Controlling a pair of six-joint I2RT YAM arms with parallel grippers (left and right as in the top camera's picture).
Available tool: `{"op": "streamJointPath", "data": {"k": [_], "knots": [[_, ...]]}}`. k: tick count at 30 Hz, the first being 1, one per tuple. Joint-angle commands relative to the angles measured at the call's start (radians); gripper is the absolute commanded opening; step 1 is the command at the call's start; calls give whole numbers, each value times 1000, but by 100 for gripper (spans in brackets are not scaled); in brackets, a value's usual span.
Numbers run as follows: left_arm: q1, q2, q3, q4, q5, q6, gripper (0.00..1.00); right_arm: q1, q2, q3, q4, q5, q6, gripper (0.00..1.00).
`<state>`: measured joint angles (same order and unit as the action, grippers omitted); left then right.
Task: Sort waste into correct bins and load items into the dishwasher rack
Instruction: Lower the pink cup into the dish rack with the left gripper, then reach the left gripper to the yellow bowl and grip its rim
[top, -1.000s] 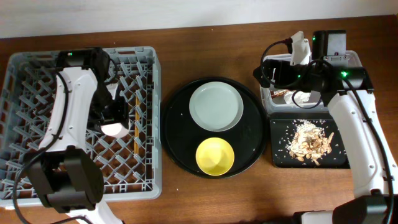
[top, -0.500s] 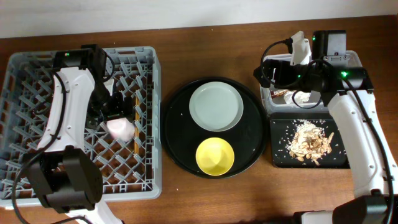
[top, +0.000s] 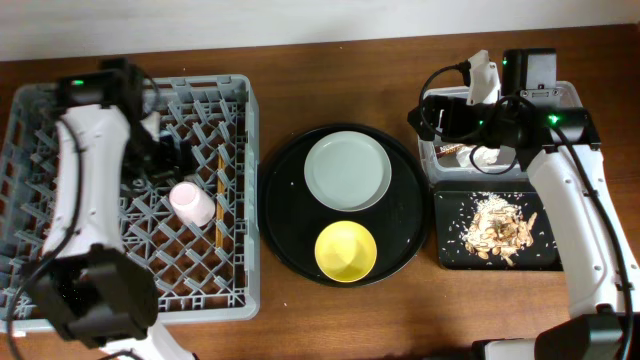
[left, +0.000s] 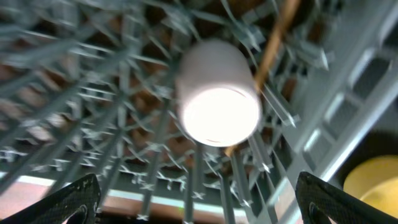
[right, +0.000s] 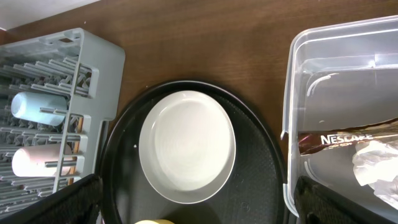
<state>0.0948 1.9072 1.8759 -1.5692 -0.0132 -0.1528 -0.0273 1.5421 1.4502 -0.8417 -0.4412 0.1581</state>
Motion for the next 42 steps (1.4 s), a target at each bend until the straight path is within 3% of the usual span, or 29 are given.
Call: {"op": "streamJointPath", "data": {"k": [1, 5, 6, 8, 14, 17, 19, 21, 33, 35, 42], "knots": [[114, -117, 65, -11, -147, -96, 99, 1, 2, 8, 0, 13, 9, 99], [258, -187, 65, -40, -168, -166, 99, 1, 2, 8, -22, -163, 170, 99], [304, -197, 65, -40, -162, -192, 99, 1, 2, 8, -30, -226, 288, 99], [332, -196, 65, -40, -101, -206, 99, 1, 2, 8, -29, -225, 364, 99], [330, -195, 55, -49, 192, -99, 99, 1, 2, 8, -30, -91, 375, 99], [287, -195, 54, -92, 348, -24, 76, 1, 2, 8, -34, -23, 375, 99], [225, -195, 49, -113, 384, 43, 63, 1, 2, 8, -34, -13, 374, 99], [134, -195, 32, -116, 383, 63, 57, 1, 2, 8, -34, -14, 374, 99], [-540, -188, -218, 146, 384, 64, 53, 1, 2, 8, -34, -13, 374, 99], [-614, -188, -227, 217, 384, 11, 39, 1, 2, 8, -34, -14, 375, 99], [-846, -187, -345, 333, 177, -200, 38, 1, 2, 8, -34, -14, 374, 99]]}}
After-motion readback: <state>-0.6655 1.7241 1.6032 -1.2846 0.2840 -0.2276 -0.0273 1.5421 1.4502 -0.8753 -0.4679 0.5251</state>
